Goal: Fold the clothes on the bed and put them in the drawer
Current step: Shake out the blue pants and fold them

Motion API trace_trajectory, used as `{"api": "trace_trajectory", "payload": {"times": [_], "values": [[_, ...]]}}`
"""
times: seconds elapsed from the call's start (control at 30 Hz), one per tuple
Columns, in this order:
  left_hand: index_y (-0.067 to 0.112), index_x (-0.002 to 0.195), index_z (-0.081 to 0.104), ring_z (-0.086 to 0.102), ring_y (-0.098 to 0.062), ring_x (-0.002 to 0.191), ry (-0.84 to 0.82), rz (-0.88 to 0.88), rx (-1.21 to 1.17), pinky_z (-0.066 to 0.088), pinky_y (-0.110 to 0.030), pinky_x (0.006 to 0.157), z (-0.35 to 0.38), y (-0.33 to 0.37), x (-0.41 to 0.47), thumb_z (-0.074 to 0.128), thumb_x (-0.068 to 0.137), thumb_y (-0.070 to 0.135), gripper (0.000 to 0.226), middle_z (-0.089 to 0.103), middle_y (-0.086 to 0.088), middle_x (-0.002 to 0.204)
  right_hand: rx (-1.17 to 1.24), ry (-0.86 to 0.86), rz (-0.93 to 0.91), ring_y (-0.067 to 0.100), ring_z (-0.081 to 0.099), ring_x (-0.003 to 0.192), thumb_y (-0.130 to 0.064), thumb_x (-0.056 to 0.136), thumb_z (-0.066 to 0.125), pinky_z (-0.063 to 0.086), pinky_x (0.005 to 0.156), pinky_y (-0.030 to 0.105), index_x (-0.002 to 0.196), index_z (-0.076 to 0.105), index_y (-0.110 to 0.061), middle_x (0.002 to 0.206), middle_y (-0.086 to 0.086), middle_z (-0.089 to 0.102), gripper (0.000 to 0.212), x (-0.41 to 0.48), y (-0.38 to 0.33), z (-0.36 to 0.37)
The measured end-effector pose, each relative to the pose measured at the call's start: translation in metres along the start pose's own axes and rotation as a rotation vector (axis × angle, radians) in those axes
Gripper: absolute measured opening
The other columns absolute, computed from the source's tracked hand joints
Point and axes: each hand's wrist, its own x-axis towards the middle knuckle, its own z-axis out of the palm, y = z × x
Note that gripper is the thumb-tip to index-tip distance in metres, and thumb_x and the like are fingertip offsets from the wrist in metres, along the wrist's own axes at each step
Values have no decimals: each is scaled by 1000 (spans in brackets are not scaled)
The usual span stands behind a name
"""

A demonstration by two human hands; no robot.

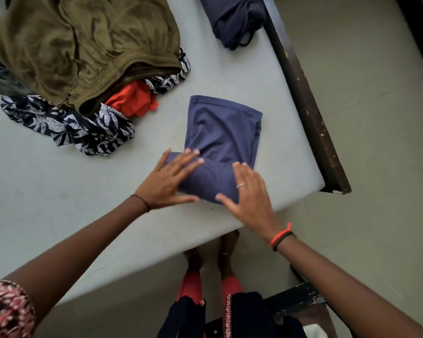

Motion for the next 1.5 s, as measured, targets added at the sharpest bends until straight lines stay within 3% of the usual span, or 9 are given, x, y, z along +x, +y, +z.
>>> {"api": "trace_trajectory", "payload": {"times": [0.1,0.3,0.43,0.53,0.77,0.9,1.1,1.23,1.5], "values": [[16,150,20,19,-29,144,-170,69,242,14,-54,115,25,11,-11,60,82,35,80,19,-13,155,-300,-261,-104,30,24,143,-45,67,75,21,113,55,147,26,-2,153,20,27,103,-17,-13,16],[2,139,39,61,-36,111,-197,-77,69,48,-44,94,31,2,6,62,75,0,68,57,-24,126,-362,-318,-61,28,46,131,-12,70,71,34,107,55,137,47,-4,137,18,51,72,0,-4,26],[22,144,35,57,-31,112,-450,-195,-183,45,-33,88,-9,-9,25,68,76,18,76,54,-8,135,-117,-441,-46,22,37,137,-16,79,63,21,114,40,145,35,-12,147,9,42,72,16,3,-2],[31,140,35,60,-28,96,-545,-262,-231,42,-28,81,-39,-20,51,69,78,31,71,62,-8,119,121,-526,88,26,51,122,-21,78,65,37,96,30,142,38,-21,137,4,53,69,50,19,-38],[31,122,50,58,-19,91,-403,-490,-584,49,-27,80,-72,-71,113,77,57,62,76,61,-6,105,640,-683,291,23,63,101,-13,81,68,51,92,34,116,57,-24,109,9,65,38,142,72,-80],[19,124,53,52,-17,92,-247,-563,-599,44,-26,78,-59,-94,152,74,74,40,58,56,-6,103,721,-639,327,19,61,94,-4,86,63,49,89,33,115,60,-16,103,10,64,31,183,96,-78],[0,124,52,52,-29,114,167,-712,-485,36,-26,96,-31,-96,163,53,91,16,37,54,-19,124,423,-144,483,16,55,94,-11,89,50,47,87,29,115,59,-9,108,10,64,28,196,113,-54],[8,128,52,40,-22,132,356,-515,-328,24,-36,110,-12,-44,146,39,96,18,37,47,-9,140,119,190,94,29,47,126,-25,95,41,33,108,42,130,52,-4,134,14,54,42,168,95,-36],[16,151,0,-4,-15,146,-87,-436,59,-18,-42,112,47,-5,146,2,95,46,63,0,-1,159,-307,-185,-166,22,13,147,-48,98,18,4,117,53,150,16,-4,158,12,18,68,153,92,11]]}}
